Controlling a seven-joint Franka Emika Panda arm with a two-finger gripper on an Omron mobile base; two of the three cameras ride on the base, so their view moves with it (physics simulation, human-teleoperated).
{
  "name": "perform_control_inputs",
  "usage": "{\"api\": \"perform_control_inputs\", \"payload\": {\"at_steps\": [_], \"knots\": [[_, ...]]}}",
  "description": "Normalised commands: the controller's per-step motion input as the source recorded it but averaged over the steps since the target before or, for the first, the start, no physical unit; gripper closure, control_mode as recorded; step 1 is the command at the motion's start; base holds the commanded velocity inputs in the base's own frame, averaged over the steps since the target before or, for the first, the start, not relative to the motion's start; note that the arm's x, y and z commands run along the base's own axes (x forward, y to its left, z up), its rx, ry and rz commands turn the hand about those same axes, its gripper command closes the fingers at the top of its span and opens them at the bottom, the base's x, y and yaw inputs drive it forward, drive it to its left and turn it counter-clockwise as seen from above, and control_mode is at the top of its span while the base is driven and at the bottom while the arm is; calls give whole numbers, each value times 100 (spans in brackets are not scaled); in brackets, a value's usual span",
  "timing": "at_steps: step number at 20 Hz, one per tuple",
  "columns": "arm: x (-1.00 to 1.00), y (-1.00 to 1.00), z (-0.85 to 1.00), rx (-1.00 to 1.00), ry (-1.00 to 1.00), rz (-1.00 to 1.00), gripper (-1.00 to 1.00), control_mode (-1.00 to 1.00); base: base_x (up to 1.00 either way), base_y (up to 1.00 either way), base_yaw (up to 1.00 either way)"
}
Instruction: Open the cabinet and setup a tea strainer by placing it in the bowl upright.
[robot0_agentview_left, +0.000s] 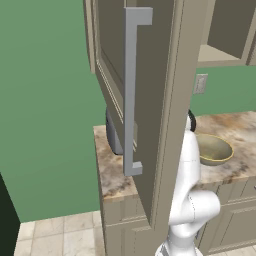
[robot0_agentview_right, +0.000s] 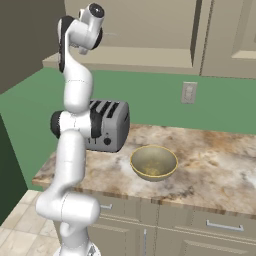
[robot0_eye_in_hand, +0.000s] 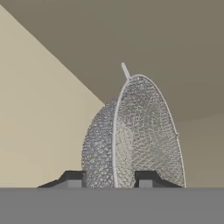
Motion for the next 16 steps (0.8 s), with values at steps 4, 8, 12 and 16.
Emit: {"api": "perform_control_inputs", "payload": {"at_steps": [4, 8, 12, 16], "knots": [[0, 10, 0, 0, 0, 0, 100, -100, 0, 0, 0], [0, 1, 0, 1, -1, 0, 100, -100, 0, 0, 0], [0, 0, -11, 3, -2, 0, 100, -100, 0, 0, 0], [0, -4, -6, 9, -5, -4, 100, -100, 0, 0, 0]]}}
